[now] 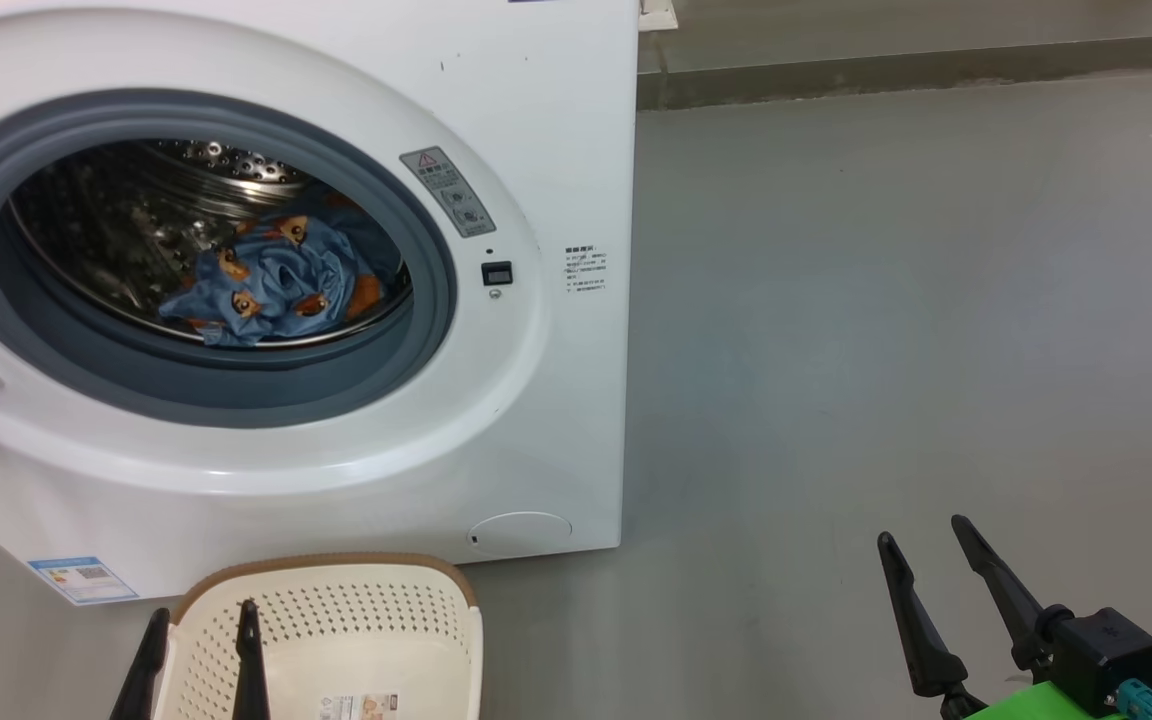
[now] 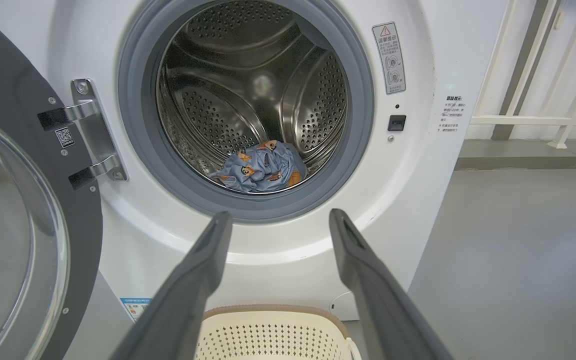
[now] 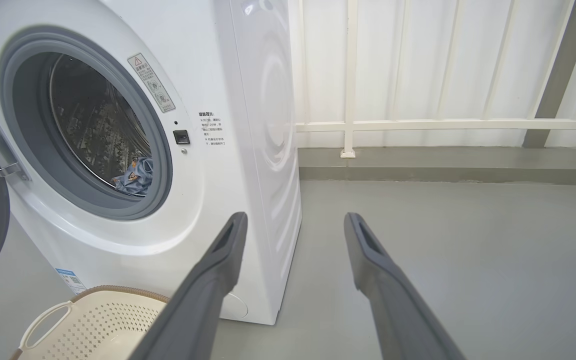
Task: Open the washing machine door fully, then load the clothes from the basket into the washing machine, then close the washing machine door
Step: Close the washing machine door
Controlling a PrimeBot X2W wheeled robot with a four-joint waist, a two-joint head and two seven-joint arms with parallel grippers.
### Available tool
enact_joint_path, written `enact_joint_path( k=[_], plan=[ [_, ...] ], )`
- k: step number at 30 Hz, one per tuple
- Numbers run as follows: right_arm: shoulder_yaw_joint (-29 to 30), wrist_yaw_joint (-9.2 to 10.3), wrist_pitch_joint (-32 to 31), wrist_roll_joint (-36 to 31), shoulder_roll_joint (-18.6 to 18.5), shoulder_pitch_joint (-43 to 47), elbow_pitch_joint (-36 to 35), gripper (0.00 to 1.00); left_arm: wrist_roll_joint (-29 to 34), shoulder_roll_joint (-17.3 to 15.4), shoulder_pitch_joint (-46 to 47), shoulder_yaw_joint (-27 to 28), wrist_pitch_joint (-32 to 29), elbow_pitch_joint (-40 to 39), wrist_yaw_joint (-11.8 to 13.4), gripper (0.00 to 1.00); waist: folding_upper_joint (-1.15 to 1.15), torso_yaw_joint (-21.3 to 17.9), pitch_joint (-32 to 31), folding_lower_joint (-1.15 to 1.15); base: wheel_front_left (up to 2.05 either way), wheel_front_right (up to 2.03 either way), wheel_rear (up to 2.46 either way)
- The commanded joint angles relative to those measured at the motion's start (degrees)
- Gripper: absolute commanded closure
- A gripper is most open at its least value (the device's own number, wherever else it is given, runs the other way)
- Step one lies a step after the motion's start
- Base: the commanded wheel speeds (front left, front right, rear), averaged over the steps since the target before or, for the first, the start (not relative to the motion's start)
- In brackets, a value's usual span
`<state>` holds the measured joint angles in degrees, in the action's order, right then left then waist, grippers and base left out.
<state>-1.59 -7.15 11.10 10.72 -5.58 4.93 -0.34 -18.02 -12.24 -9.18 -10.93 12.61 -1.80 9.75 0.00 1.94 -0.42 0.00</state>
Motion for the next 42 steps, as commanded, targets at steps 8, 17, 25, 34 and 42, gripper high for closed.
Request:
enact_joint_path(
  k=[8, 17, 25, 34, 42],
  plan=[
    [-1.6, -0.34, 0.1, 0.3, -0.2, -0.8, -1.6, 0.0, -0.4, -1.3, 1.6, 1.7, 0.2, -0.9, 0.4, 0.0, 0.0, 0.2, 0.2, 0.0, -0.91, 0.91, 0.0],
    [-1.6, -0.34, 0.1, 0.3, -0.3, -1.0, -1.6, 0.0, -0.5, -1.5, 2.0, 1.4, 0.1, -0.8, 0.6, 0.0, 0.0, 0.8, 0.6, 0.0, -1.94, 1.94, 0.0],
    [-1.5, -0.34, 0.3, 0.4, -0.3, -1.4, -1.3, 0.0, -0.4, -1.9, 2.2, 1.4, 0.4, -0.9, 0.6, 0.0, 0.0, 0.9, 0.7, 0.0, -1.52, 1.52, 0.0],
    [-1.4, -0.34, 0.3, 0.3, -0.2, -1.5, -1.0, 0.0, -0.3, -2.2, 2.4, 1.1, 0.6, -0.8, 0.9, 0.0, 0.0, 0.9, 0.4, 0.0, -0.49, 0.49, 0.0],
    [-1.3, -0.34, 0.3, 0.4, -0.2, -1.4, -0.8, 0.0, -0.3, -2.4, 2.3, 0.8, 0.7, -0.9, 1.1, 0.0, 0.0, 1.3, 0.1, 0.0, 0.0, 0.0, 0.0]
  ],
)
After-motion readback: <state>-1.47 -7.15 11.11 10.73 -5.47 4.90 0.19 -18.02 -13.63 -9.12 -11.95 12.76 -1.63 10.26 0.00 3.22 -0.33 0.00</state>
